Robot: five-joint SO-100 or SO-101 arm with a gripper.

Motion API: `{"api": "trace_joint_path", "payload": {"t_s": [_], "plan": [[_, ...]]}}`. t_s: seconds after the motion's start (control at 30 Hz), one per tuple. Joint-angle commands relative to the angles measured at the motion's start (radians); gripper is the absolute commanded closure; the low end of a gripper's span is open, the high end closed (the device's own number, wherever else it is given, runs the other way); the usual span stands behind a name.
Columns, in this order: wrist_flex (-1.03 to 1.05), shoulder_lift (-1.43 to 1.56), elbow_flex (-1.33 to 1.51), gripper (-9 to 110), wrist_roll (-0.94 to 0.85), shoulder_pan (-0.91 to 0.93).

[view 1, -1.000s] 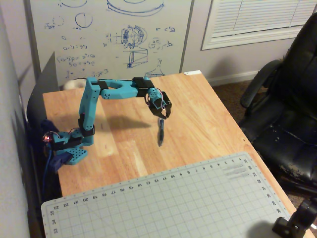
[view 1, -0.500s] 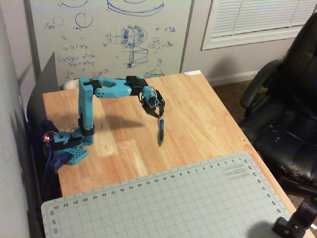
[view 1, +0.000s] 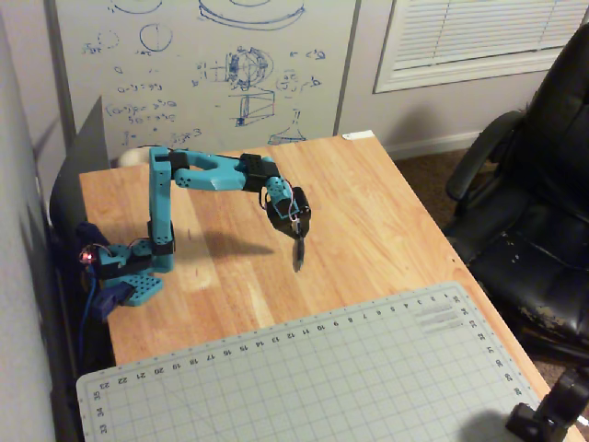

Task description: Touch the pen.

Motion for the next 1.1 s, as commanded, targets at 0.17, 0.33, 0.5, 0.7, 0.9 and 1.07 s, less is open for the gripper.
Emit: {"api": "trace_joint_path", "payload": {"t_s": [0.17, 0.33, 0.5, 0.7, 0.9, 1.07], "plan": [[-0.049, 0.089, -0.071, 101, -0.005, -0.006], [-0.072, 0.009, -0.106, 101, -0.005, 0.000], [-0.072, -0.025, -0.127, 101, -0.005, 0.003], [-0.081, -0.077, -0.135, 101, -0.005, 0.005], [-0.121, -0.094, -0.140, 101, -0.005, 0.006], [-0.123, -0.098, -0.137, 101, 0.000, 0.006]]}}
